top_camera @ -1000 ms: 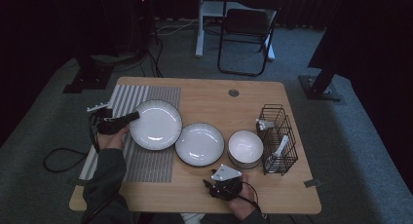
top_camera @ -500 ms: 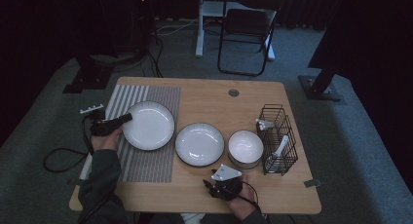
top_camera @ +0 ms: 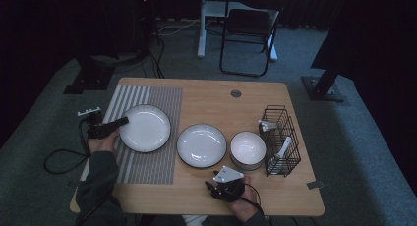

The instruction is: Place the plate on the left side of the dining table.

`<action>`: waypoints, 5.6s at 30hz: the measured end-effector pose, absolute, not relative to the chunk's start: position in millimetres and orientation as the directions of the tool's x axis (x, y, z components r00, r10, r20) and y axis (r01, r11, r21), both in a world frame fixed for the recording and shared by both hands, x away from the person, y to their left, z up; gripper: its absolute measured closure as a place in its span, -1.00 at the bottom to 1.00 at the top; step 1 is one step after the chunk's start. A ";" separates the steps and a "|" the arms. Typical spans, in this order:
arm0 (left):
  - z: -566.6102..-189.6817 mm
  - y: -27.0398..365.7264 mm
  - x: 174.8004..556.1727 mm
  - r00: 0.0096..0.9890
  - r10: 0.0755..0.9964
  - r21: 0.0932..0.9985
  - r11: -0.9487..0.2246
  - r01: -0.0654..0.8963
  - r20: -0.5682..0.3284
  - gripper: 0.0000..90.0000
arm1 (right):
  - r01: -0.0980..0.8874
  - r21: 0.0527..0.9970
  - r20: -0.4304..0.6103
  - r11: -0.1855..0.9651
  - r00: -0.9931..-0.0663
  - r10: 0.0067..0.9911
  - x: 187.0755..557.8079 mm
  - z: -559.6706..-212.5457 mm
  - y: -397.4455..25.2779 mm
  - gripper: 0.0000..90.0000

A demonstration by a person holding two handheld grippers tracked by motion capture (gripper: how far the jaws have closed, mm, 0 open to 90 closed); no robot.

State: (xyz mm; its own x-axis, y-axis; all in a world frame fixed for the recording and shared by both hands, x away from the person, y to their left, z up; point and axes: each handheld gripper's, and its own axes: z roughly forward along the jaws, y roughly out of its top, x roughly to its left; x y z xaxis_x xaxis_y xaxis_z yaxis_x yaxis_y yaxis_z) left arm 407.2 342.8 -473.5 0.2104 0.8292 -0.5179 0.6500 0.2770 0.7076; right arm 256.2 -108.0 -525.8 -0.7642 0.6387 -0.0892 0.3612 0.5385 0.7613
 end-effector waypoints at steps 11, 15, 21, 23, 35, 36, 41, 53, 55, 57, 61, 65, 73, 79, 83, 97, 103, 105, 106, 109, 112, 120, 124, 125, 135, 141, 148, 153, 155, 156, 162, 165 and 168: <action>-481.0 351.3 412.2 0.173 0.829 0.686 0.301 0.663 -0.531 0.86 | 0.360 0.761 -0.091 0.539 -0.764 0.639 256.2 -525.8 -107.9 0.10; -482.6 351.9 413.7 0.167 0.829 0.681 0.304 0.666 -0.533 0.86 | 0.361 0.761 -0.091 0.540 -0.764 0.639 256.2 -525.7 -107.7 0.10; -487.3 352.6 417.6 0.153 0.838 0.670 0.294 0.682 -0.524 0.85 | 0.359 0.761 -0.093 0.541 -0.764 0.638 256.1 -525.8 -107.7 0.10; -488.8 353.8 419.7 0.154 0.838 0.667 0.290 0.687 -0.523 0.86 | 0.361 0.761 -0.091 0.540 -0.764 0.639 256.2 -525.7 -107.7 0.10; -492.3 350.0 425.6 0.136 0.887 0.684 0.234 0.691 -0.441 0.89 | 0.360 0.761 -0.091 0.540 -0.764 0.639 256.1 -525.8 -107.5 0.10; -492.7 349.8 425.9 0.134 0.890 0.683 0.230 0.693 -0.436 0.88 | 0.359 0.761 -0.093 0.541 -0.765 0.637 256.1 -525.8 -107.4 0.10; -496.3 348.9 426.9 0.121 0.907 0.681 0.210 0.701 -0.404 0.85 | 0.360 0.761 -0.091 0.541 -0.765 0.638 256.1 -525.8 -107.5 0.10; -496.8 339.3 427.9 0.094 0.956 0.685 0.130 0.717 -0.279 0.74 | 0.360 0.761 -0.091 0.540 -0.765 0.638 256.1 -525.8 -107.5 0.10; -496.6 338.0 428.2 0.093 0.961 0.686 0.117 0.718 -0.261 0.73 | 0.360 0.761 -0.091 0.540 -0.765 0.638 256.2 -525.8 -107.6 0.10; -496.9 336.8 428.7 0.093 0.966 0.684 0.102 0.722 -0.242 0.71 | 0.361 0.761 -0.090 0.540 -0.765 0.638 256.3 -525.8 -107.6 0.10; -498.8 336.9 429.3 0.087 0.968 0.682 0.100 0.725 -0.234 0.70 | 0.361 0.760 -0.089 0.540 -0.765 0.638 256.3 -525.8 -107.7 0.10; -500.7 335.4 429.4 0.076 0.977 0.677 0.082 0.731 -0.199 0.69 | 0.361 0.760 -0.089 0.540 -0.765 0.638 256.3 -525.7 -107.6 0.10; -491.0 334.7 424.6 0.083 0.982 0.719 0.066 0.692 -0.170 0.54 | 0.361 0.761 -0.090 0.540 -0.765 0.638 256.3 -525.8 -107.6 0.10; -483.0 329.1 419.0 0.101 0.985 0.742 0.038 0.670 -0.142 0.46 | 0.361 0.761 -0.089 0.539 -0.765 0.637 256.3 -525.8 -107.6 0.10; -478.4 323.8 415.1 0.116 0.985 0.758 0.022 0.652 -0.128 0.43 | 0.363 0.760 -0.084 0.538 -0.767 0.637 256.8 -525.8 -107.9 0.10; -465.8 306.8 401.4 0.166 0.983 0.789 -0.044 0.613 -0.074 0.36 | 0.367 0.760 -0.077 0.536 -0.769 0.635 257.2 -525.9 -108.1 0.09; -461.2 295.0 392.3 0.206 0.978 0.801 -0.089 0.591 -0.044 0.34 | 0.377 0.759 -0.060 0.531 -0.772 0.633 257.9 -525.8 -108.6 0.09; -460.7 292.1 390.6 0.220 0.975 0.805 -0.096 0.586 -0.044 0.34 | 0.375 0.759 -0.060 0.532 -0.773 0.632 258.2 -525.9 -108.8 0.09; -460.7 292.1 390.6 0.220 0.975 0.805 -0.096 0.586 -0.044 0.34 | 0.375 0.759 -0.060 0.532 -0.773 0.632 258.2 -525.9 -108.8 0.09; -458.5 288.3 388.8 0.235 0.971 0.804 -0.105 0.585 -0.045 0.34 | 0.382 0.759 -0.051 0.527 -0.773 0.633 258.9 -525.9 -109.1 0.09; -454.5 284.5 385.1 0.246 0.968 0.813 -0.102 0.573 -0.052 0.33 | 0.382 0.759 -0.049 0.527 -0.774 0.631 259.0 -525.9 -109.2 0.09; -447.9 270.7 378.2 0.296 0.955 0.818 -0.140 0.557 -0.037 0.30 | 0.393 0.757 -0.032 0.523 -0.777 0.629 259.9 -525.9 -110.3 0.06; -443.5 262.1 375.7 0.321 0.947 0.823 -0.171 0.542 -0.015 0.30 | 0.396 0.756 -0.025 0.522 -0.779 0.627 260.1 -525.9 -110.8 0.07; -442.6 260.0 375.5 0.327 0.945 0.824 -0.177 0.538 -0.011 0.29 | 0.397 0.756 -0.022 0.521 -0.780 0.625 260.6 -526.0 -111.2 0.06; -437.7 239.7 374.0 0.395 0.919 0.826 -0.229 0.514 0.009 0.28 | 0.404 0.754 -0.007 0.517 -0.783 0.622 261.4 -526.1 -112.3 0.05; -434.6 230.3 371.2 0.408 0.913 0.835 -0.242 0.495 0.022 0.27 | 0.403 0.754 -0.008 0.519 -0.784 0.620 261.4 -526.0 -112.6 0.04; -429.4 219.4 368.6 0.436 0.900 0.845 -0.244 0.476 0.014 0.27 | 0.402 0.753 -0.007 0.521 -0.787 0.616 261.4 -526.1 -112.9 0.02; -423.2 210.1 364.3 0.463 0.886 0.853 -0.258 0.454 0.022 0.26 | 0.401 0.753 -0.007 0.523 -0.789 0.615 261.4 -526.1 -113.1 0.01; -421.8 207.0 363.1 0.475 0.880 0.854 -0.264 0.449 0.022 0.26 | 0.402 0.752 -0.006 0.522 -0.789 0.615 261.3 -526.1 -113.1 0.00; -421.3 205.5 362.5 0.479 0.878 0.854 -0.266 0.448 0.023 0.25 | 0.402 0.752 -0.006 0.522 -0.789 0.615 261.3 -526.1 -113.1 0.00; -419.8 199.1 359.9 0.494 0.869 0.861 -0.275 0.428 0.032 0.25 | 0.403 0.752 -0.004 0.521 -0.788 0.616 261.2 -526.0 -113.0 0.00; -418.5 196.2 358.7 0.505 0.862 0.864 -0.281 0.419 0.035 0.25 | 0.403 0.752 -0.004 0.521 -0.788 0.616 261.2 -526.1 -113.1 0.00; -418.4 194.0 358.6 0.515 0.857 0.863 -0.284 0.418 0.033 0.25 | 0.403 0.753 -0.004 0.521 -0.788 0.615 261.2 -526.1 -113.1 0.00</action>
